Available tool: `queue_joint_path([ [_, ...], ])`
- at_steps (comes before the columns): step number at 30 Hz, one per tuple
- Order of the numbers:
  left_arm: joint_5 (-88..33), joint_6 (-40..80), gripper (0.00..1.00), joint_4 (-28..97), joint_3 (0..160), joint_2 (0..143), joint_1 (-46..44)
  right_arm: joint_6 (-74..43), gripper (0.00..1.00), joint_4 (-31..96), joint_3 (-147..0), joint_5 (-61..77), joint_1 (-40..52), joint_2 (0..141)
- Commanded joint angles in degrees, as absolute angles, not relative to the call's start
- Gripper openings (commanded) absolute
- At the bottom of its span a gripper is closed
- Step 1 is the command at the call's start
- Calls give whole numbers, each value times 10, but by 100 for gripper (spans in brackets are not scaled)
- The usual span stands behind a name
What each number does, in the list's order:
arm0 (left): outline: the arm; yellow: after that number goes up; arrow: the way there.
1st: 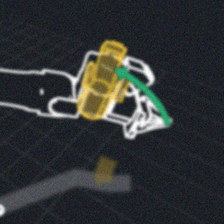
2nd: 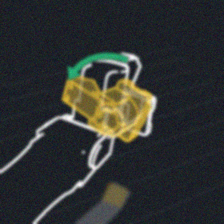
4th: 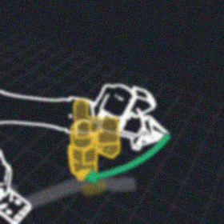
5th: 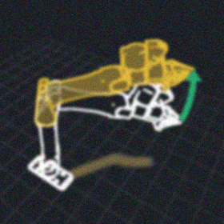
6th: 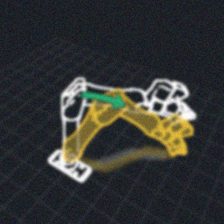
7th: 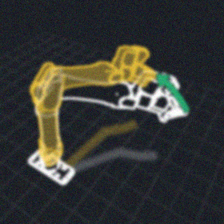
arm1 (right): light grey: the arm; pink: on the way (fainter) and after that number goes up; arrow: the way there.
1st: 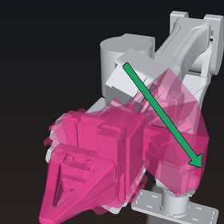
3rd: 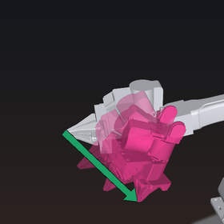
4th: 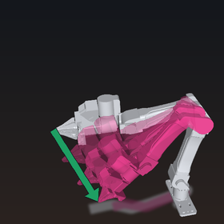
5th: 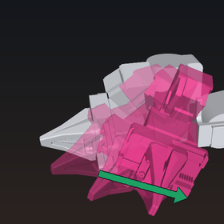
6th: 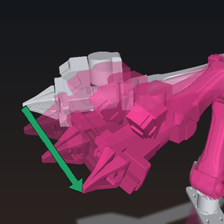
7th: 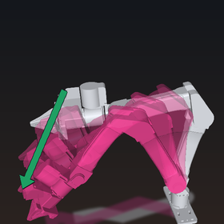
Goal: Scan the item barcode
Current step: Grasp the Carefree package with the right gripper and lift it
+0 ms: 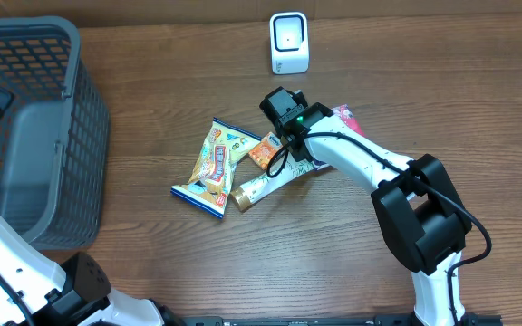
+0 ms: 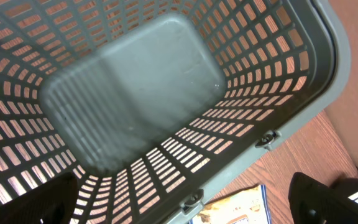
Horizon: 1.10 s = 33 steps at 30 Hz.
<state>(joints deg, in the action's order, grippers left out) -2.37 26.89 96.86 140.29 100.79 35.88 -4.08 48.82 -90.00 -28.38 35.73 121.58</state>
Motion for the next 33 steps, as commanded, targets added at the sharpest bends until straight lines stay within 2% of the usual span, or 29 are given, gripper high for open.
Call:
queue_joint_path([
  [1, -24, 273, 100, 968, 1406, 1011, 360, -71, 26, 497, -912, -300, 358, 1225],
  [6, -24, 273, 100, 968, 1406, 1011, 360, -112, 4, 530, -935, -299, 358, 1221],
  [9, -24, 273, 99, 968, 1406, 1011, 360, -139, 4, 569, -973, -288, 358, 1216],
  [13, -24, 273, 100, 968, 1406, 1011, 360, -138, 4, 626, -1053, -208, 348, 1211],
  [20, -24, 273, 100, 968, 1406, 1011, 360, -135, 4, 691, -1174, 81, 287, 1209],
  [26, -24, 273, 100, 968, 1406, 1011, 360, -105, 4, 675, -1140, 388, 199, 1211],
  [33, -24, 273, 100, 968, 1406, 1011, 360, -107, 4, 599, -1021, 523, 138, 1211],
])
